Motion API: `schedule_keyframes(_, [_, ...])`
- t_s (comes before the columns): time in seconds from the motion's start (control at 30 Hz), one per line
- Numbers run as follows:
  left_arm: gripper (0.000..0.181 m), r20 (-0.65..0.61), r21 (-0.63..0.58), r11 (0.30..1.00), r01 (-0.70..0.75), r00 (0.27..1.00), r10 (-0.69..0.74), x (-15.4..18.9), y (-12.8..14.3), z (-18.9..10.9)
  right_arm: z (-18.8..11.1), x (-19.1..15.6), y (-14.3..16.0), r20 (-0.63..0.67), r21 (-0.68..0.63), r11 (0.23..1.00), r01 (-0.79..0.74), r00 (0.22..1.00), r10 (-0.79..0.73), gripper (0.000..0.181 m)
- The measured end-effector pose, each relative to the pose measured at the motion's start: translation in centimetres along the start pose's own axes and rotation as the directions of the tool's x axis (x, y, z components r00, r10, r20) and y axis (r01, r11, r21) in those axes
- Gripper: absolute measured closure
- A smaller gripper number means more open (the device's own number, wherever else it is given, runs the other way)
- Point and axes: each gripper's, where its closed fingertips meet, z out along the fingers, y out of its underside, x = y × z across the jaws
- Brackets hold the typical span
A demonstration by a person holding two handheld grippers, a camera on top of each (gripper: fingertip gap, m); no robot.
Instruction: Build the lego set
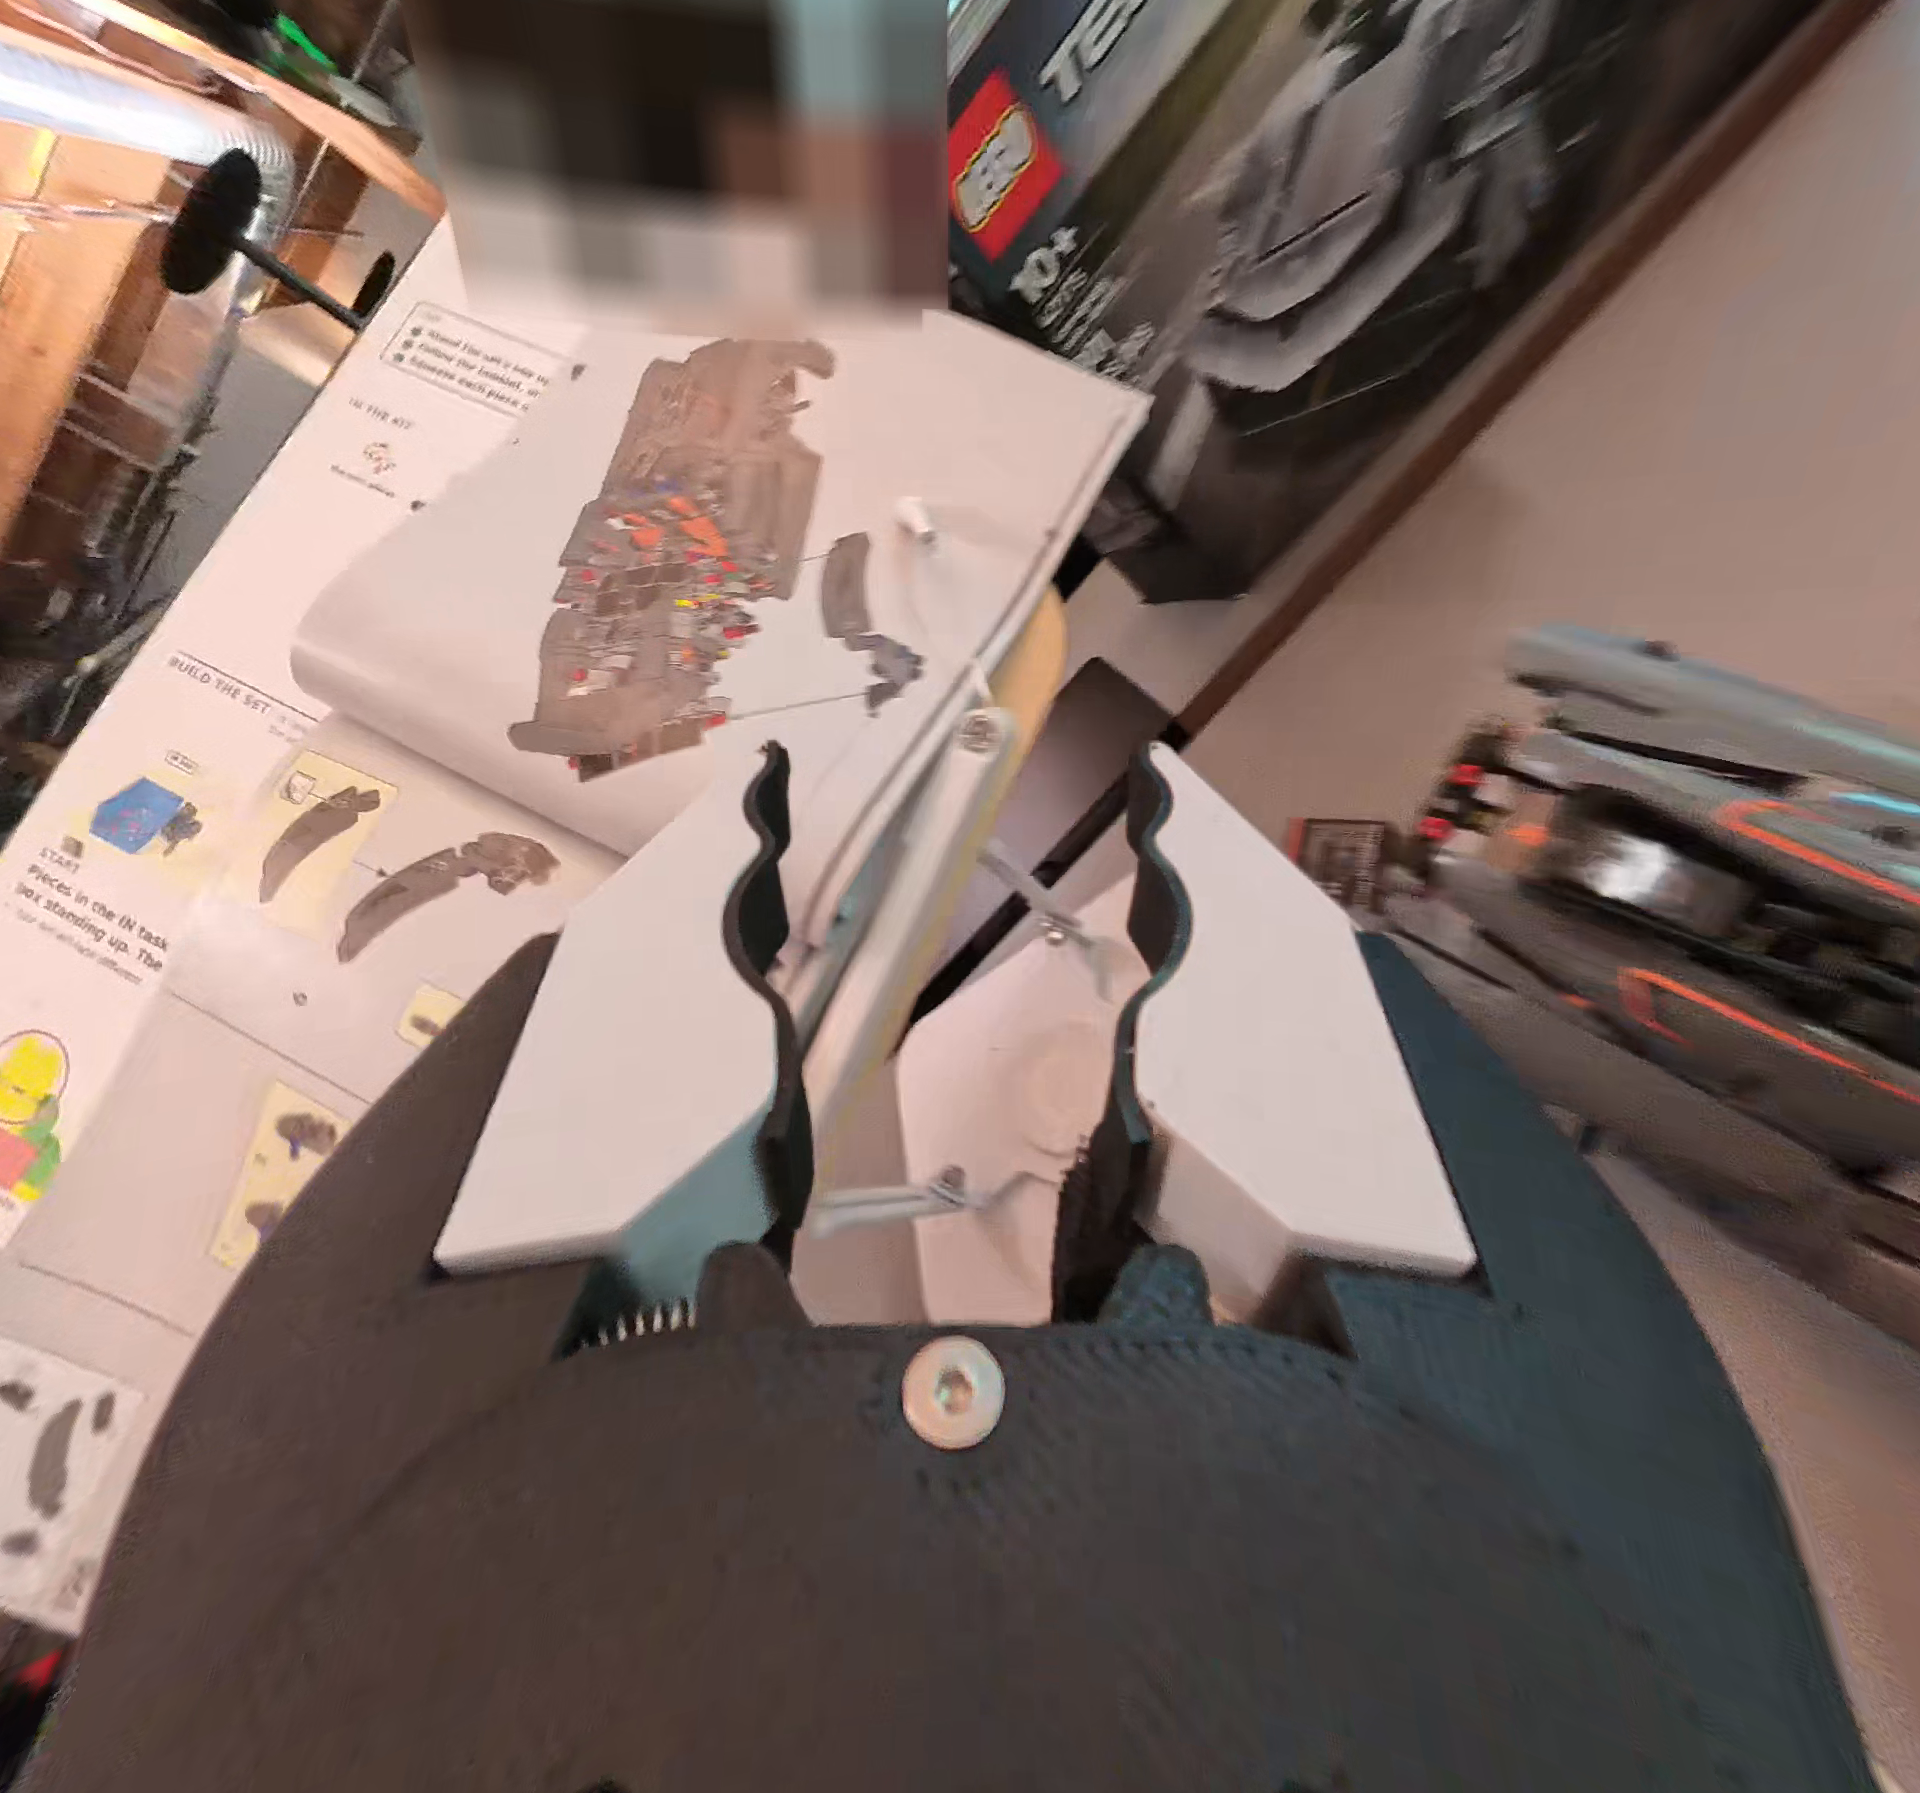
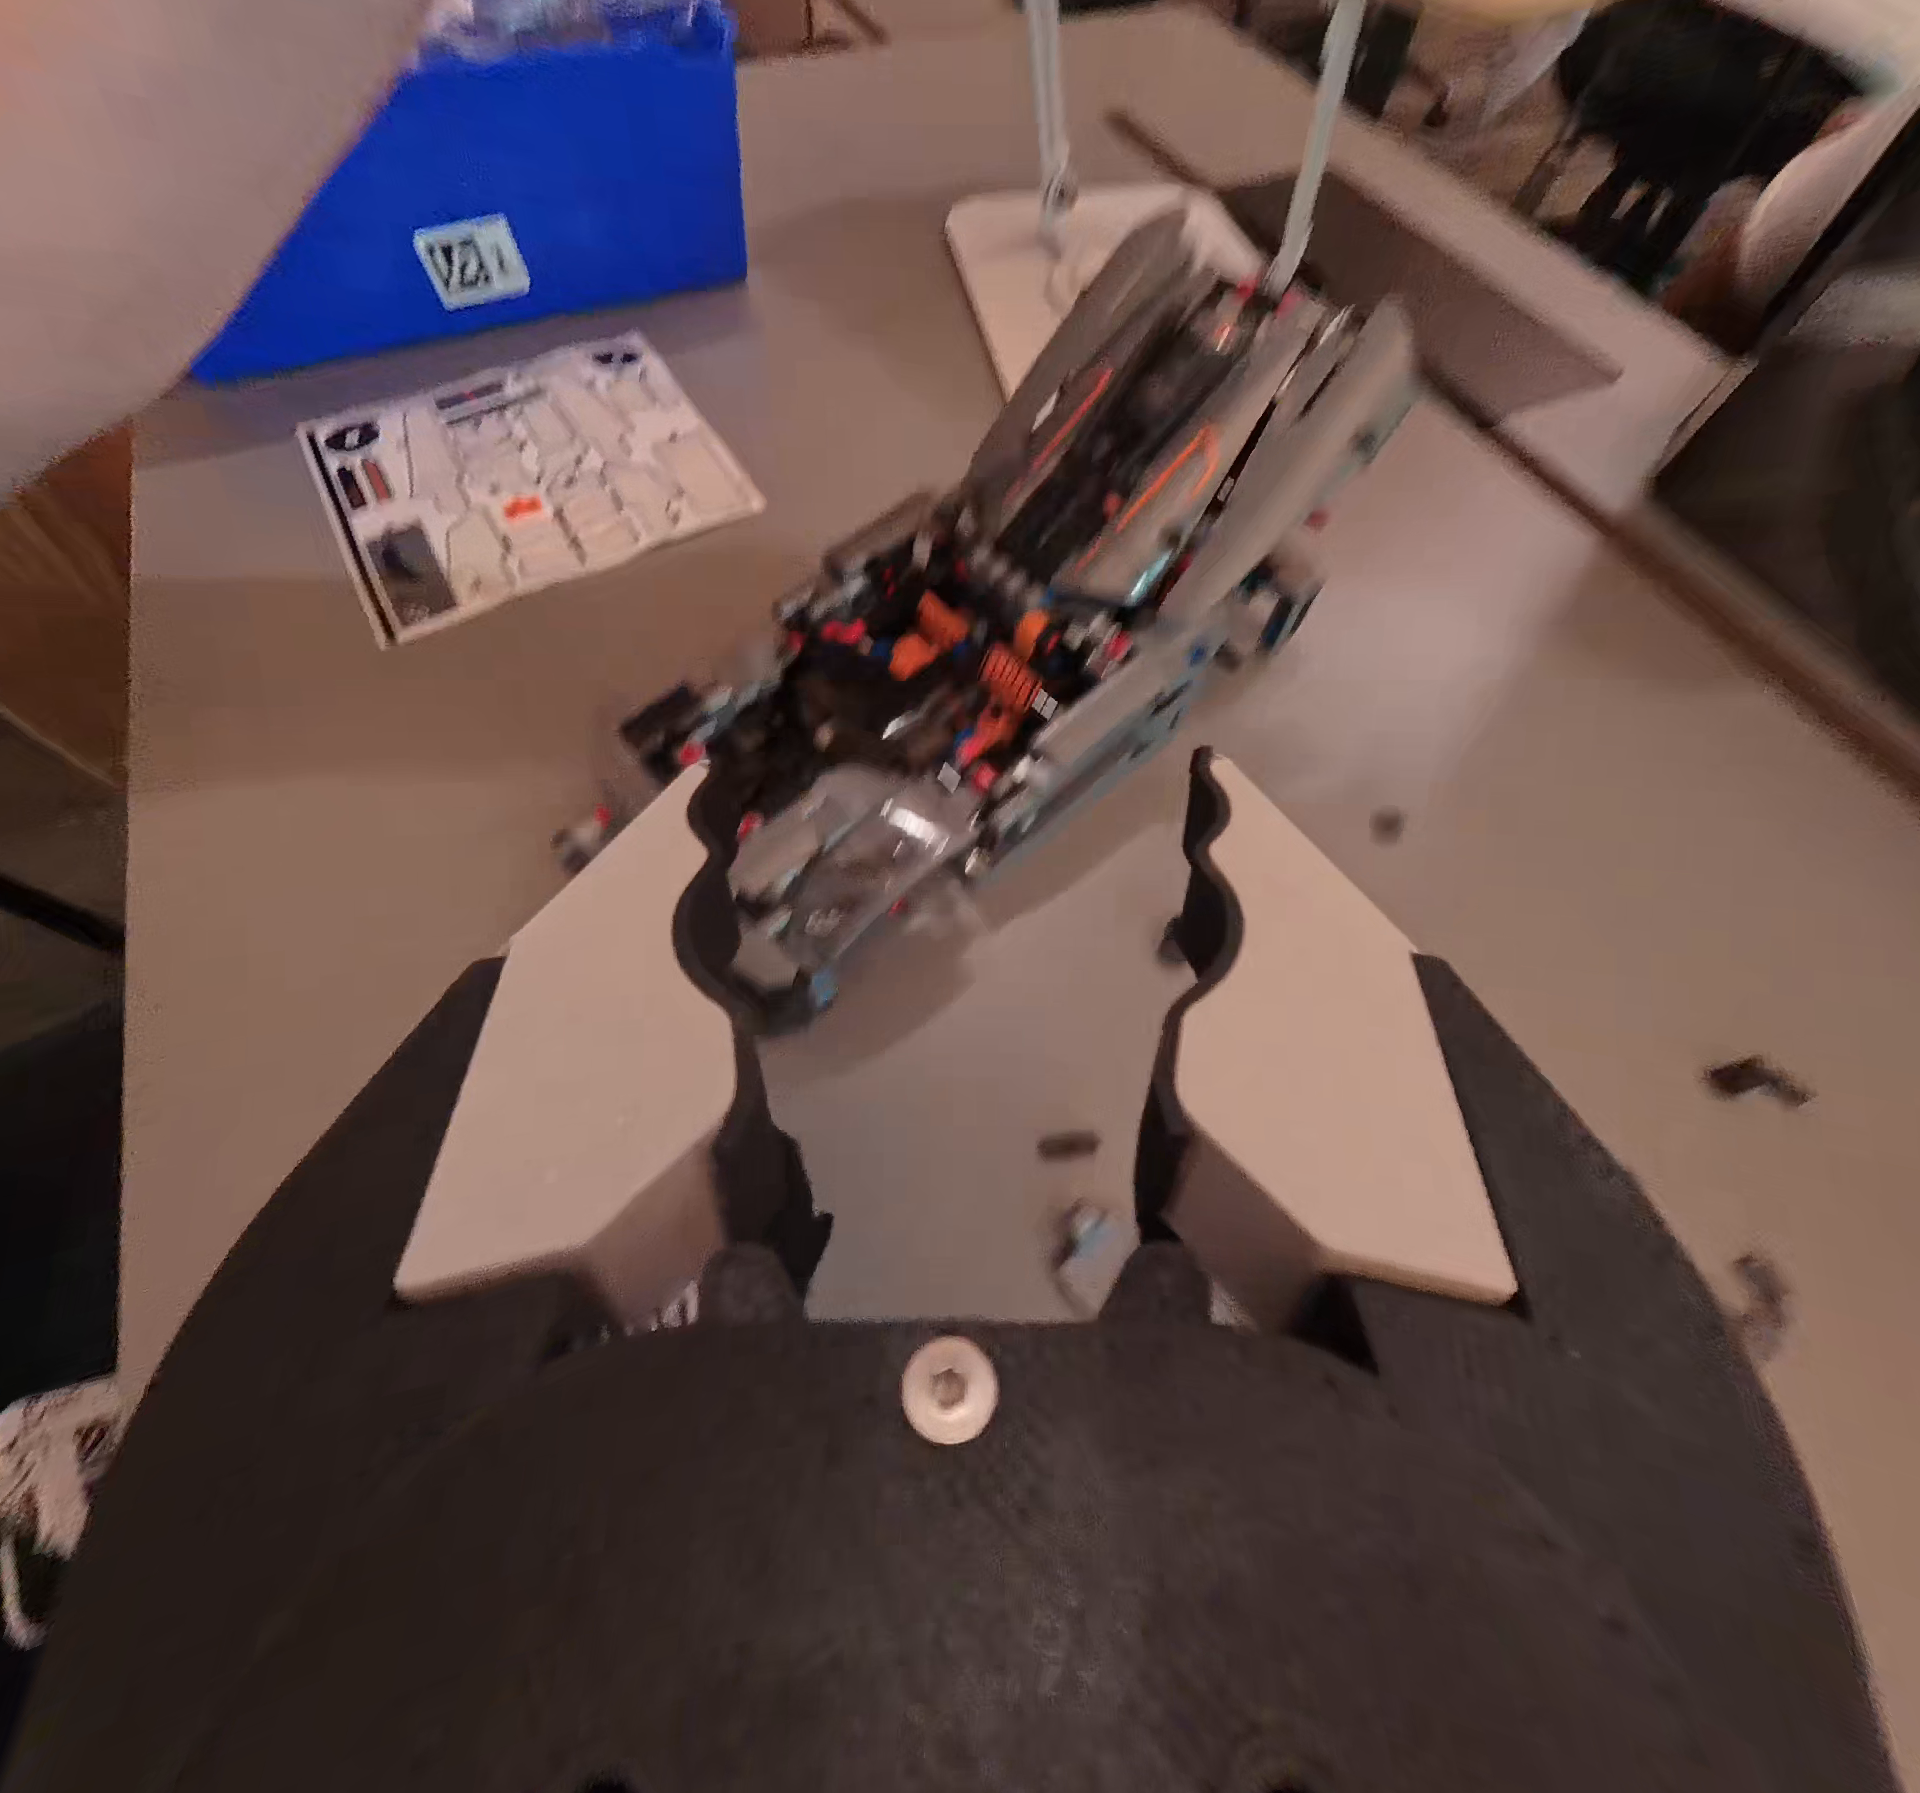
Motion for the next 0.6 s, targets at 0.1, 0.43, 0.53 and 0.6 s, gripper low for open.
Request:
schedule_keyframes(0.1, [0.117,0.036,-0.053,0.998,0.02,0.999,-0.018,-2.5,1.9,3.6,-0.2,2.4,-7.0,-0.054,0.129,0.99,0.064,0.997,-0.057,0.084])
schedule_keyframes(0.43, [0.139,0.074,0.033,0.997,0.069,0.995,-0.071,-3.8,4.6,6.8,12.1,15.3,-19.2,-0.153,0.114,0.96,0.256,0.959,-0.237,0.103])
schedule_keyframes(0.53, [0.141,0.073,0.085,0.994,0.066,0.995,-0.072,-3.7,4.6,7.1,16.5,17.3,-20.6,-0.128,0.07,0.912,0.404,0.91,-0.393,0.123])
schedule_keyframes(0.6, [0.14,0.053,0.065,0.997,0.035,0.998,-0.038,-3.4,4.9,7.6,18.8,17.9,-20.2,-0.09,-0.003,0.853,0.522,0.85,-0.52,0.13])
